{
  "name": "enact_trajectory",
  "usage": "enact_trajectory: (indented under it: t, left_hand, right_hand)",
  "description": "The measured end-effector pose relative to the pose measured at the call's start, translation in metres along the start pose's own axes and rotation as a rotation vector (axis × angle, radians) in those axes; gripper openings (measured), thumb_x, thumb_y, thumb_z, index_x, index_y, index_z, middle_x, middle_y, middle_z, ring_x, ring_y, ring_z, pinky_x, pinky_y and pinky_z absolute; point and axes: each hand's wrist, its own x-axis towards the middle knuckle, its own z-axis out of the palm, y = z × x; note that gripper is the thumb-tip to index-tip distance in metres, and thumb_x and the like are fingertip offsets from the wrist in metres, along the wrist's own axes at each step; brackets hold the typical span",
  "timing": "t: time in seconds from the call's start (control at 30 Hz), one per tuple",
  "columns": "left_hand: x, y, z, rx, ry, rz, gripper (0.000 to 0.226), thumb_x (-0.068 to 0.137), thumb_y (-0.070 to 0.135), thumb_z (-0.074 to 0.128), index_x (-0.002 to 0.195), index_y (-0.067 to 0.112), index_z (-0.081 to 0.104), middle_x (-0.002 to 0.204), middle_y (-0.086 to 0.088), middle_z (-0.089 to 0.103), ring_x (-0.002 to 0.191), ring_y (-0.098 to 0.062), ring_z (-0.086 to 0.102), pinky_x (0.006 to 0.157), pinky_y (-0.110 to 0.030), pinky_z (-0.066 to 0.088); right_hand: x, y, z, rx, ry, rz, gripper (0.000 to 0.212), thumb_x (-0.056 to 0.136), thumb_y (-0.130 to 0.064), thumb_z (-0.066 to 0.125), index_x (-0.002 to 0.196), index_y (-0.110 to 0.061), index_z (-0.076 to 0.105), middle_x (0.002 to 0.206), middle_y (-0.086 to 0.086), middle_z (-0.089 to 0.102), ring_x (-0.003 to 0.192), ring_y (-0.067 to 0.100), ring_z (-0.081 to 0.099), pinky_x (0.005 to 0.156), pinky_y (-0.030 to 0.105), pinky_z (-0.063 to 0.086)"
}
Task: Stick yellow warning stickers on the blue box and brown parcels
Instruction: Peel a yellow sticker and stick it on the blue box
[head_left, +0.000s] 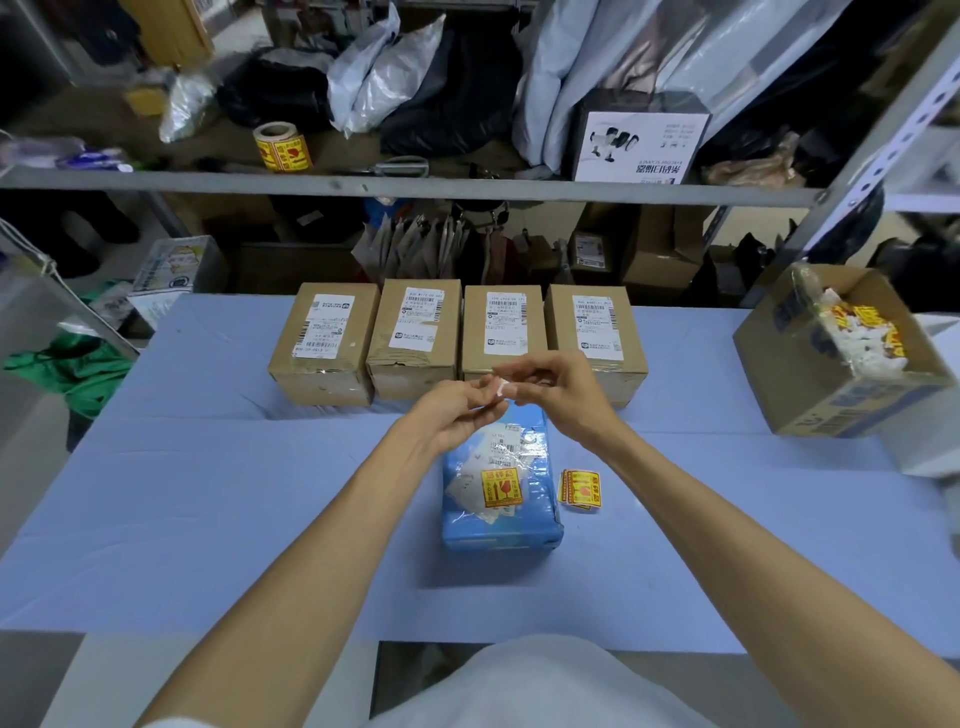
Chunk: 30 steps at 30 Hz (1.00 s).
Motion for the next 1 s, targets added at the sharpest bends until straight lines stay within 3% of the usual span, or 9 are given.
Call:
enact_trajectory:
  t: [0.17, 0.3, 0.43, 0.57, 0.63, 0.83, 0.9, 1.0]
  left_hand:
    - [0.007, -0.003, 0.014, 0.066, 0.023, 0.008, 0.005, 0.088, -0.002, 0.060, 0.088, 0.001, 0.056, 0.074, -0.010, 0.064, 0.071, -0.014, 0.063, 0.057, -0.017, 0.056]
    - [0.019, -0.009, 0.035, 0.130, -0.082, -0.004, 0.007, 0.091, -0.002, 0.056, 0.087, 0.002, 0.060, 0.063, -0.002, 0.070, 0.059, -0.006, 0.068, 0.059, -0.018, 0.057]
    - [0.038, -0.017, 0.074, 0.292, -0.212, -0.018, 0.010, 0.090, 0.000, 0.058, 0.087, 0.007, 0.064, 0.069, 0.000, 0.070, 0.069, -0.007, 0.066, 0.066, -0.018, 0.057]
    - [0.061, -0.028, 0.134, 0.577, -0.322, -0.030, 0.010, 0.089, 0.004, 0.062, 0.081, 0.009, 0.064, 0.068, -0.003, 0.066, 0.059, -0.008, 0.063, 0.060, -0.018, 0.053]
    - [0.074, -0.035, 0.168, 0.836, -0.314, 0.079, 0.005, 0.088, 0.009, 0.064, 0.082, 0.010, 0.063, 0.073, -0.005, 0.064, 0.061, -0.011, 0.059, 0.063, -0.023, 0.047]
    - [0.105, -0.049, 0.266, 1.444, -0.437, 0.394, 0.008, 0.085, 0.020, 0.062, 0.087, 0.013, 0.066, 0.086, -0.008, 0.068, 0.077, -0.018, 0.066, 0.066, -0.027, 0.052]
    - [0.115, -0.050, 0.294, 1.553, -0.462, 0.437, 0.015, 0.086, 0.019, 0.061, 0.094, 0.008, 0.067, 0.086, -0.009, 0.068, 0.083, -0.022, 0.066, 0.074, -0.033, 0.052]
    - [0.130, -0.050, 0.327, 1.617, -0.477, 0.474, 0.015, 0.086, 0.016, 0.059, 0.090, 0.005, 0.067, 0.082, -0.010, 0.066, 0.081, -0.025, 0.063, 0.071, -0.035, 0.050]
  right_hand:
    - [-0.004, 0.008, -0.014, -0.010, 0.124, 0.015, 0.017, 0.077, 0.002, 0.074, 0.093, 0.005, 0.074, 0.081, 0.014, 0.071, 0.069, 0.010, 0.066, 0.066, 0.020, 0.054]
    - [-0.013, 0.011, -0.040, -0.038, 0.133, 0.013, 0.007, 0.080, -0.004, 0.073, 0.087, -0.005, 0.074, 0.079, 0.005, 0.072, 0.072, 0.005, 0.067, 0.067, 0.015, 0.051]
    - [-0.028, 0.023, -0.078, -0.121, 0.262, 0.057, 0.004, 0.077, -0.007, 0.076, 0.081, -0.006, 0.074, 0.076, 0.006, 0.072, 0.070, 0.008, 0.064, 0.068, 0.018, 0.050]
    - [-0.051, 0.039, -0.126, -0.145, 0.401, 0.160, 0.010, 0.078, -0.001, 0.073, 0.071, -0.006, 0.067, 0.068, 0.013, 0.068, 0.065, 0.023, 0.068, 0.066, 0.035, 0.053]
    - [-0.060, 0.044, -0.153, -0.134, 0.489, 0.203, 0.014, 0.077, 0.004, 0.071, 0.069, -0.002, 0.062, 0.067, 0.018, 0.066, 0.067, 0.033, 0.071, 0.067, 0.043, 0.057]
    - [-0.075, 0.045, -0.234, -0.274, 0.666, 0.259, 0.009, 0.077, -0.001, 0.074, 0.074, -0.003, 0.066, 0.070, 0.016, 0.069, 0.058, 0.018, 0.069, 0.059, 0.030, 0.059]
    - [-0.077, 0.046, -0.260, -0.290, 0.723, 0.271, 0.006, 0.076, 0.001, 0.073, 0.075, 0.000, 0.068, 0.070, 0.016, 0.069, 0.056, 0.015, 0.066, 0.059, 0.028, 0.058]
    - [-0.079, 0.054, -0.299, -0.281, 0.812, 0.290, 0.004, 0.072, 0.004, 0.074, 0.075, 0.004, 0.071, 0.067, 0.012, 0.067, 0.060, 0.018, 0.063, 0.062, 0.031, 0.055]
